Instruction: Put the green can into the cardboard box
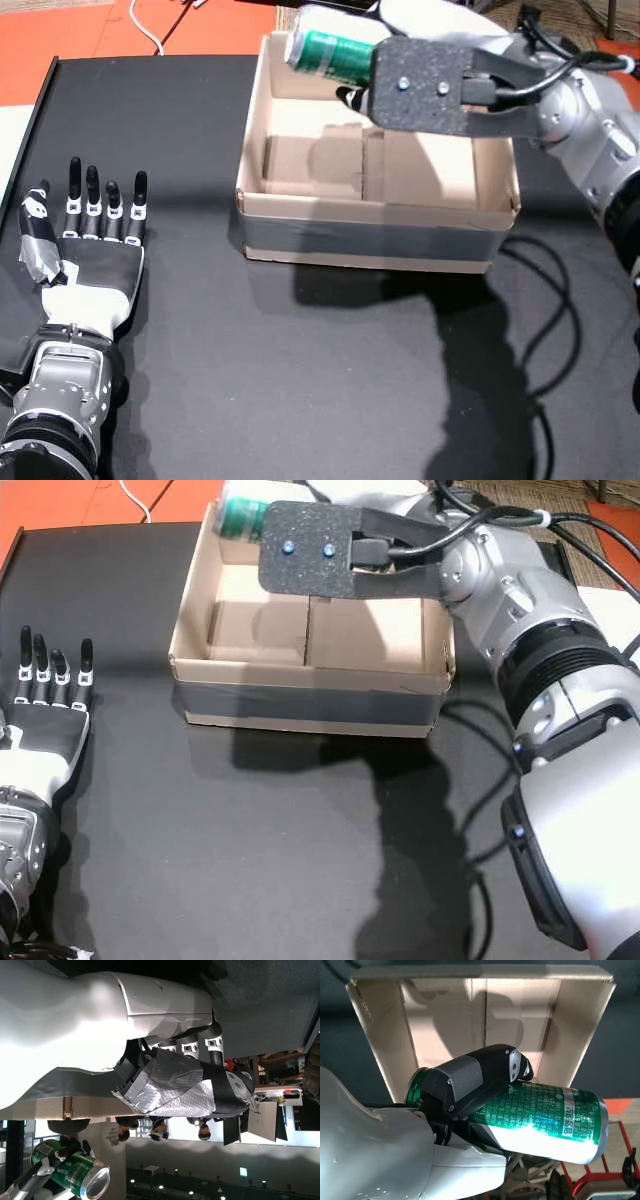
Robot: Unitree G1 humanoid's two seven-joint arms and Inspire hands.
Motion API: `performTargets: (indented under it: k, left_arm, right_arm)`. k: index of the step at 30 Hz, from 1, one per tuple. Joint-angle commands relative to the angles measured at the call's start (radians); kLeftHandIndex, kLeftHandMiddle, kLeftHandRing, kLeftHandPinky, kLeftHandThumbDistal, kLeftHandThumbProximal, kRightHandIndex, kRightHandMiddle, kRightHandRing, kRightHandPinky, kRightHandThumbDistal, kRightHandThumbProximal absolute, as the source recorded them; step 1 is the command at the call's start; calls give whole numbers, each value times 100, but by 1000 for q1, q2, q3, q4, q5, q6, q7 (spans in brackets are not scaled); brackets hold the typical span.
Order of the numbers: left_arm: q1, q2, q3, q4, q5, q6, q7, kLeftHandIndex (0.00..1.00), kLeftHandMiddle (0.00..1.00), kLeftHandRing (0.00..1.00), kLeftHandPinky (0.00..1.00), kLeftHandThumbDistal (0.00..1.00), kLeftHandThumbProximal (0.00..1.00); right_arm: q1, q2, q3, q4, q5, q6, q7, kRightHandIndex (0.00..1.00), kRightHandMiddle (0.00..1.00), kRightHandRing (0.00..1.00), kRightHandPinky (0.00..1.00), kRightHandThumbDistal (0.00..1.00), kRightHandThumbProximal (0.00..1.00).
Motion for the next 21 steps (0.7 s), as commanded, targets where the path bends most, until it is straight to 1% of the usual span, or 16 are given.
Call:
performTargets:
  k: [1, 3, 5, 6, 8, 10, 11, 12, 13, 14, 15, 16, 17, 18, 19, 21]
  left_arm:
    - [39, -14, 0, 19, 5, -2, 15, 56, 31, 40, 55, 62, 58]
    - [40, -13, 0, 20, 5, 0, 12, 56, 33, 40, 54, 63, 58]
    - [41, -11, 1, 20, 4, 5, 9, 55, 31, 39, 54, 66, 56]
    - [41, -11, 1, 20, 4, 7, 6, 55, 32, 39, 55, 64, 57]
    - [42, -10, -1, 20, 5, 7, 1, 56, 31, 39, 55, 63, 57]
    - [43, -9, -2, 20, 7, 7, 0, 56, 32, 39, 54, 64, 57]
    - [43, -9, -2, 20, 7, 7, 0, 56, 32, 39, 54, 63, 57]
    - [43, -9, -1, 20, 6, 8, 1, 56, 32, 40, 55, 61, 58]
    - [43, -8, 0, 20, 6, 9, 1, 54, 31, 41, 55, 61, 59]
    - [42, -8, 1, 21, 4, 9, 2, 53, 30, 40, 54, 60, 59]
    - [42, -8, 2, 21, 4, 9, 4, 53, 29, 39, 54, 60, 59]
    - [41, -7, 3, 21, 2, 10, 7, 53, 30, 39, 53, 61, 59]
    - [41, -7, 3, 21, 3, 9, 8, 54, 30, 38, 53, 61, 59]
    - [40, -6, 2, 21, 4, 8, 11, 54, 29, 38, 52, 61, 60]
    - [40, -6, 2, 21, 5, 8, 14, 54, 29, 38, 51, 59, 60]
    - [40, -5, 0, 21, 7, 7, 14, 54, 30, 38, 51, 60, 60]
  right_arm:
    - [-23, 5, 6, 2, 1, 26, 25, 33, 28, 30, 32, 27, 35]
    - [-30, 7, 20, 3, -10, 55, 50, 36, 29, 32, 32, 30, 35]
    - [-35, 7, 34, 3, -20, 72, 62, 36, 30, 31, 29, 34, 35]
    - [-36, 4, 47, 2, -30, 74, 64, 43, 36, 37, 32, 32, 34]
    - [-38, 1, 64, 3, -43, 85, 73, 51, 43, 42, 35, 33, 34]
    - [-41, 4, 74, 5, -51, 116, 88, 55, 45, 44, 40, 36, 33]
    - [-41, 5, 75, 5, -49, 128, 95, 53, 43, 44, 42, 38, 33]
    - [-41, 6, 74, 5, -45, 138, 102, 45, 38, 42, 46, 40, 33]
    - [-41, 6, 73, 5, -43, 141, 111, 46, 40, 44, 52, 41, 35]
    - [-41, 6, 74, 5, -42, 141, 121, 51, 44, 49, 57, 42, 38]
    - [-42, 5, 75, 4, -41, 140, 130, 54, 47, 51, 59, 44, 39]
    - [-43, 4, 73, 4, -39, 137, 140, 57, 49, 53, 58, 47, 41]
    - [-43, 2, 74, 4, -40, 131, 145, 62, 53, 57, 59, 51, 43]
    - [-43, 1, 76, 4, -41, 126, 146, 64, 56, 59, 60, 53, 44]
    - [-42, -1, 73, 3, -39, 119, 144, 64, 56, 59, 60, 53, 44]
    - [-41, -2, 64, 2, -31, 114, 137, 64, 55, 59, 60, 58, 45]
